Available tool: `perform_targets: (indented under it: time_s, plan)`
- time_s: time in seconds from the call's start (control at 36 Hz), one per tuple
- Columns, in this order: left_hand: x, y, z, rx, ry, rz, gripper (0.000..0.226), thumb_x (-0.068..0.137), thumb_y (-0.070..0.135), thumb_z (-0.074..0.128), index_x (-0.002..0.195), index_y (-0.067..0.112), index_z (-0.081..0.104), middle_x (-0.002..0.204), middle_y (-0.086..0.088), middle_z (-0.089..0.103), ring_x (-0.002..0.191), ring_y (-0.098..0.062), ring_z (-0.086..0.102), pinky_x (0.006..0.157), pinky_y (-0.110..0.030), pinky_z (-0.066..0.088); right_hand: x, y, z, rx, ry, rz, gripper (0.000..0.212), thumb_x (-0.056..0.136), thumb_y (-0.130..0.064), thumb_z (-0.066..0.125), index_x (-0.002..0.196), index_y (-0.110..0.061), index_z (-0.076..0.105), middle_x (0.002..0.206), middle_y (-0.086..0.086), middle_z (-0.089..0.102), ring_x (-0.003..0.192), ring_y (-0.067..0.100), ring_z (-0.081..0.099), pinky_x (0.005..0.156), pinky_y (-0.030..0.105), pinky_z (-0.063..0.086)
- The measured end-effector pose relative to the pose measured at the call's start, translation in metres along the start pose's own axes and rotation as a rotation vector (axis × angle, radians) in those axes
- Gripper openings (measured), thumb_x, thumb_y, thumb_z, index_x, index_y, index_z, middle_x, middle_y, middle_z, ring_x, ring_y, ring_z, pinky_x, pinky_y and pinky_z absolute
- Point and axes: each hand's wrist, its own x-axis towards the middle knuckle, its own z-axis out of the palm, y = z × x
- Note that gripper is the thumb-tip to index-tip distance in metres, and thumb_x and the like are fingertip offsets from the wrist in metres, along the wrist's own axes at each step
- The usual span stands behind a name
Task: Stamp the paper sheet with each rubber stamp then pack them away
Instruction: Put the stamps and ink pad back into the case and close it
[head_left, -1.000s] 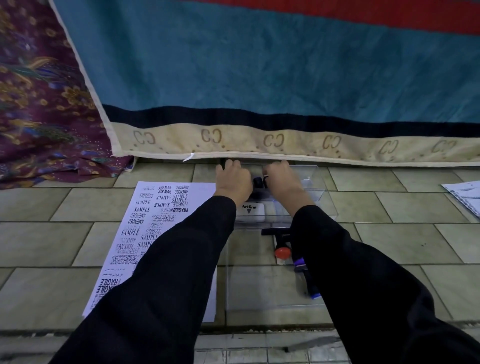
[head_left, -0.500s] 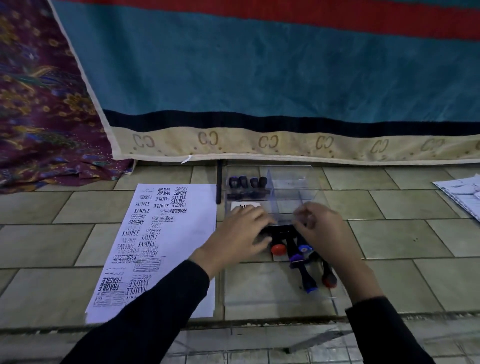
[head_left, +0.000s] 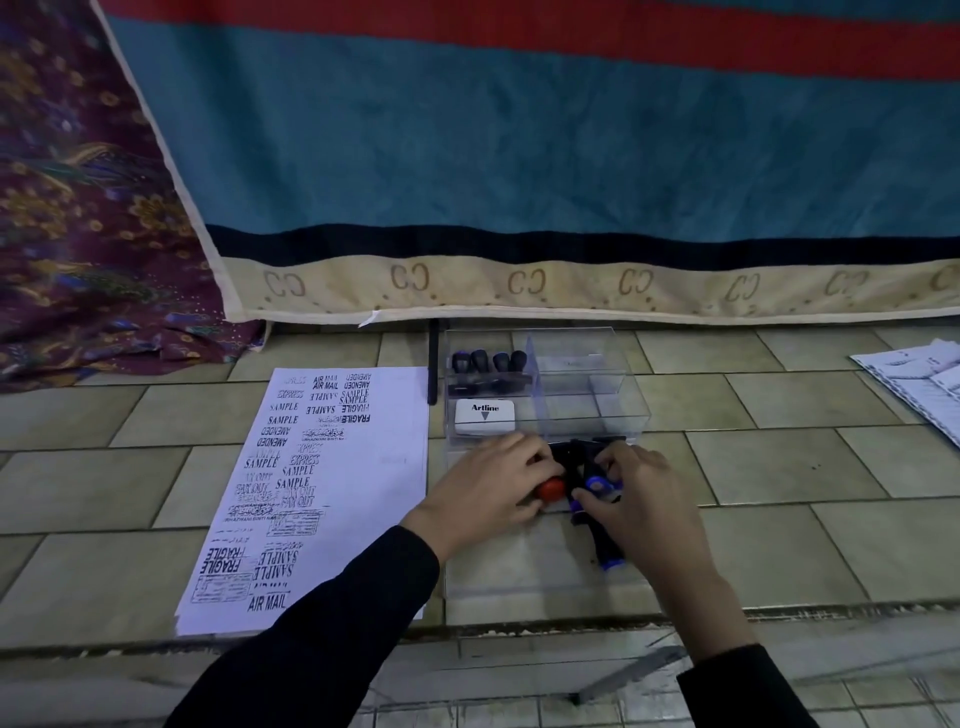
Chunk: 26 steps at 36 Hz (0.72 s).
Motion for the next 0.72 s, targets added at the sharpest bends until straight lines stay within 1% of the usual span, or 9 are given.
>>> perform_targets:
  time_s: [0.08,0.14,0.22,0.31,0.39,0.47,0.53,0.64,0.72]
  plan:
    - [0.003,0.001,0.001,0.046,-0.012,0.018,0.04,0.088,0.025,0.061,0.128,0.02,0.057,0.124,0.002,0.055,0.113,-0.017,0.047,0.091,-0.03,0.04,0.002,-0.001,-0.001,-0.002,0.002,0.034,0.03,0.073,-0.032,0.077,0.094,-0.016,0.062,0.082,0.0,0.063,0.078,0.018,0.053,0.06,0.028,0.039]
    - [0.004,0.001,0.001,0.077,-0.019,0.043,0.04,0.089,0.025,0.059,0.129,0.019,0.056,0.123,0.002,0.057,0.113,-0.017,0.048,0.092,-0.029,0.038,0.002,-0.002,-0.002,0.004,0.007,0.051,0.026,0.076,-0.031,0.075,0.093,-0.017,0.063,0.08,-0.001,0.062,0.077,0.017,0.053,0.06,0.027,0.038]
    - [0.003,0.002,0.0,0.096,0.011,0.072,0.038,0.089,0.022,0.058,0.127,0.015,0.058,0.118,-0.001,0.061,0.11,-0.021,0.053,0.09,-0.031,0.041,0.003,-0.002,-0.003,0.015,0.013,0.051,0.022,0.077,-0.026,0.074,0.094,-0.015,0.064,0.08,0.0,0.062,0.077,0.018,0.053,0.06,0.027,0.039]
    - [-0.001,0.003,-0.005,0.047,0.122,0.086,0.034,0.088,0.021,0.061,0.121,0.013,0.063,0.11,-0.002,0.065,0.102,-0.021,0.058,0.085,-0.031,0.046,0.003,-0.002,-0.008,0.039,0.036,0.057,0.022,0.077,-0.021,0.073,0.095,-0.012,0.065,0.084,0.004,0.065,0.08,0.022,0.055,0.063,0.03,0.045]
    - [-0.006,0.003,-0.01,-0.047,0.255,0.082,0.035,0.088,0.024,0.063,0.122,0.015,0.063,0.109,0.001,0.065,0.101,-0.015,0.057,0.086,-0.026,0.046,0.005,-0.003,-0.016,0.12,0.107,0.059,0.021,0.077,-0.018,0.073,0.095,-0.012,0.065,0.085,0.004,0.064,0.073,0.019,0.056,0.06,0.029,0.047]
    - [-0.004,0.0,-0.017,-0.231,0.394,-0.033,0.037,0.087,0.027,0.062,0.124,0.021,0.058,0.113,0.006,0.063,0.106,-0.009,0.054,0.094,-0.016,0.04,0.012,-0.003,-0.026,0.242,0.183,0.07,0.021,0.078,-0.016,0.072,0.094,-0.019,0.058,0.084,-0.002,0.061,0.069,0.01,0.054,0.056,0.022,0.043]
    - [0.002,-0.003,-0.024,-0.389,0.473,-0.143,0.034,0.088,0.03,0.06,0.122,0.029,0.055,0.115,0.011,0.06,0.107,-0.004,0.054,0.094,-0.015,0.041,0.023,0.0,-0.033,0.315,0.231,0.087,0.023,0.079,-0.017,0.07,0.094,-0.023,0.052,0.081,-0.005,0.059,0.069,0.003,0.054,0.054,0.016,0.039]
    - [0.032,-0.015,-0.043,-0.661,0.632,-0.283,0.028,0.087,0.027,0.059,0.112,0.04,0.056,0.108,0.013,0.062,0.096,-0.005,0.062,0.082,-0.014,0.048,0.056,0.006,-0.041,0.361,0.296,0.093,0.017,0.085,-0.017,0.065,0.089,-0.022,0.049,0.084,-0.003,0.059,0.069,0.002,0.055,0.054,0.014,0.038]
    - [0.063,-0.027,-0.053,-0.718,0.685,-0.368,0.022,0.089,0.022,0.058,0.107,0.034,0.059,0.103,0.008,0.064,0.088,-0.003,0.061,0.074,-0.011,0.046,0.088,0.01,-0.04,0.35,0.342,0.103,0.012,0.085,-0.015,0.064,0.088,-0.018,0.053,0.083,0.0,0.061,0.067,0.008,0.056,0.055,0.014,0.038]
